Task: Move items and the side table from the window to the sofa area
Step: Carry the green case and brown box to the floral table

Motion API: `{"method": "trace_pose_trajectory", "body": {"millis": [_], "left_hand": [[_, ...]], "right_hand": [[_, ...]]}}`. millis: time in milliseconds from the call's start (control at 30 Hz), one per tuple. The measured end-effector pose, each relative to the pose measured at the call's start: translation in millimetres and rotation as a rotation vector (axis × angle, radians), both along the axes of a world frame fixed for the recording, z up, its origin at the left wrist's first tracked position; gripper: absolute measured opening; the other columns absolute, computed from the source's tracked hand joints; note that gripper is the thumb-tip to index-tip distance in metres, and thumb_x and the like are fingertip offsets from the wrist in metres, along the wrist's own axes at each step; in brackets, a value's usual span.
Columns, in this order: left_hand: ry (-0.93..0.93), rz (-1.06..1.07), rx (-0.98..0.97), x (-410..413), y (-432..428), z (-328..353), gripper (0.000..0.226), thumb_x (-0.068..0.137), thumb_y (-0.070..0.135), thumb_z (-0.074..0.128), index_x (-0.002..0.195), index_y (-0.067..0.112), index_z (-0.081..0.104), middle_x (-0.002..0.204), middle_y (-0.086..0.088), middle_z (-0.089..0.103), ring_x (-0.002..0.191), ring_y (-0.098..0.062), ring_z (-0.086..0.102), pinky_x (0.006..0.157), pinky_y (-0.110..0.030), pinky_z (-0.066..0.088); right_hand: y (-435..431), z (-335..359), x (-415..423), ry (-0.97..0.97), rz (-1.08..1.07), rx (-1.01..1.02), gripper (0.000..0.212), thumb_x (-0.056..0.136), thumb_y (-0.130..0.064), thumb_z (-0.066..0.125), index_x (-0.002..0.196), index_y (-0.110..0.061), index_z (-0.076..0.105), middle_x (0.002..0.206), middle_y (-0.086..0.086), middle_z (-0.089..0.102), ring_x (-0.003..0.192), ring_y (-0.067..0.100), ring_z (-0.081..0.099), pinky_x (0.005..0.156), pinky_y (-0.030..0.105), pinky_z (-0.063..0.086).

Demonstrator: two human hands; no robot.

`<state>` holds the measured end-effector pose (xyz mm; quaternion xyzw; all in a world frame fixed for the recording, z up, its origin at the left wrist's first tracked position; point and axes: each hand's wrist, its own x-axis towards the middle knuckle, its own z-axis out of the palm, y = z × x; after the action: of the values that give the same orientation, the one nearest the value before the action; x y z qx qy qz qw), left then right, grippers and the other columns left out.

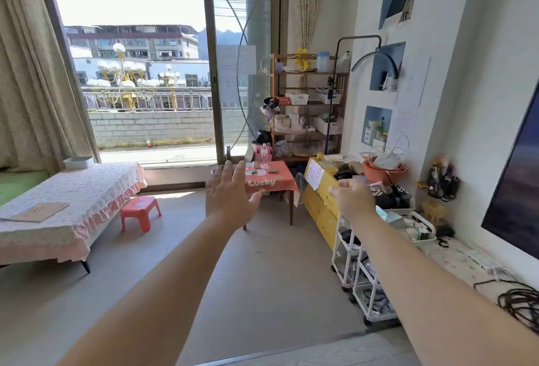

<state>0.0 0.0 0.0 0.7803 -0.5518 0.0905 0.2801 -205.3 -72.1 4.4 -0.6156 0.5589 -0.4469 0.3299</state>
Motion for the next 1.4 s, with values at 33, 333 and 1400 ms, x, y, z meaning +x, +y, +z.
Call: {"method": "trace_pose_trajectory", "body": {"millis": [33, 333, 1400], "left_hand": [[0.001, 0.011, -0.002, 4, -3, -2, 0.077, 0.087, 0.045, 0.054, 0.149, 0.021, 0.015, 0.159, -0.008, 0.014, 0.147, -0.028, 0.008, 0.119, -0.042, 0.009], [0.025, -0.007, 0.021, 27, -66, -28, 0.077, 0.087, 0.044, 0.054, 0.149, 0.020, 0.015, 0.157, -0.009, 0.019, 0.146, -0.027, 0.014, 0.118, -0.041, 0.016], [0.124, 0.098, 0.072, 129, -481, -45, 0.075, 0.086, 0.039, 0.056, 0.149, 0.021, 0.020, 0.149, -0.006, 0.035, 0.138, -0.028, 0.029, 0.111, -0.042, 0.029]], "right_hand": [[-3, -1, 3, 0.002, 0.002, 0.005, 0.039, 0.088, -0.020, 0.058, 0.124, -0.006, 0.055, 0.129, 0.011, 0.058, 0.119, 0.028, 0.052, 0.099, 0.038, 0.041], [-71, -21, 26, -0.002, -0.006, 0.037, 0.035, 0.089, -0.018, 0.056, 0.122, -0.006, 0.055, 0.124, 0.011, 0.058, 0.114, 0.027, 0.053, 0.088, 0.031, 0.039], [-502, -44, 149, 0.082, 0.184, 0.112, 0.036, 0.090, -0.016, 0.055, 0.125, -0.008, 0.052, 0.127, 0.010, 0.055, 0.116, 0.026, 0.051, 0.087, 0.030, 0.040]]}}
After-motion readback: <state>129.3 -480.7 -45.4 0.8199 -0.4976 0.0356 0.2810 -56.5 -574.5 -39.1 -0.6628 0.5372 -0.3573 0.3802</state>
